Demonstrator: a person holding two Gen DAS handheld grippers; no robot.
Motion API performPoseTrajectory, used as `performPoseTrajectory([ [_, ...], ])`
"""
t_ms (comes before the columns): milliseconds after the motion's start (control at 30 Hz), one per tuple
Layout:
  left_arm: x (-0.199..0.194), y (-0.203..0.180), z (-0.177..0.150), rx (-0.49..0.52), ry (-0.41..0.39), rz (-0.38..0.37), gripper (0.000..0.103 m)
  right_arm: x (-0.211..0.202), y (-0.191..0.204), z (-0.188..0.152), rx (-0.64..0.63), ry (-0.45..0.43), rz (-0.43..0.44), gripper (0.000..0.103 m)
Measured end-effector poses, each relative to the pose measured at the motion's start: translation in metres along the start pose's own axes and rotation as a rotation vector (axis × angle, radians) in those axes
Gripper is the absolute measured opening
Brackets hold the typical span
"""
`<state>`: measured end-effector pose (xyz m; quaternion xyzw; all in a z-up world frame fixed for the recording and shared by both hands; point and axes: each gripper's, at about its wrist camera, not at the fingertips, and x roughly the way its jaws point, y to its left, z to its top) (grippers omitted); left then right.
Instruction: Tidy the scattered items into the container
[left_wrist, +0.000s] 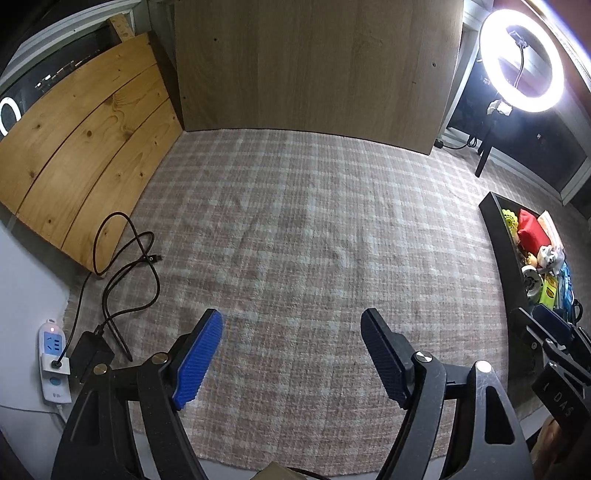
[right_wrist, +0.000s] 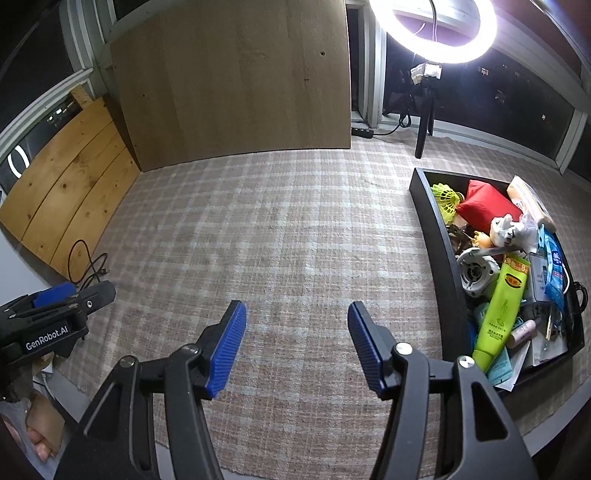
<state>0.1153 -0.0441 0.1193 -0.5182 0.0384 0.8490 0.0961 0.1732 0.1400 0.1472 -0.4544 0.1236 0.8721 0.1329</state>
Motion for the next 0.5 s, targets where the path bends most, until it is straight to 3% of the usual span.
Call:
performPoseTrajectory([
  [500,0.009,-0.003,0.004,0.003,-0.002,0.001,0.076,0.012,0.0,0.003,0.007,0.022,-0.004,0.057],
])
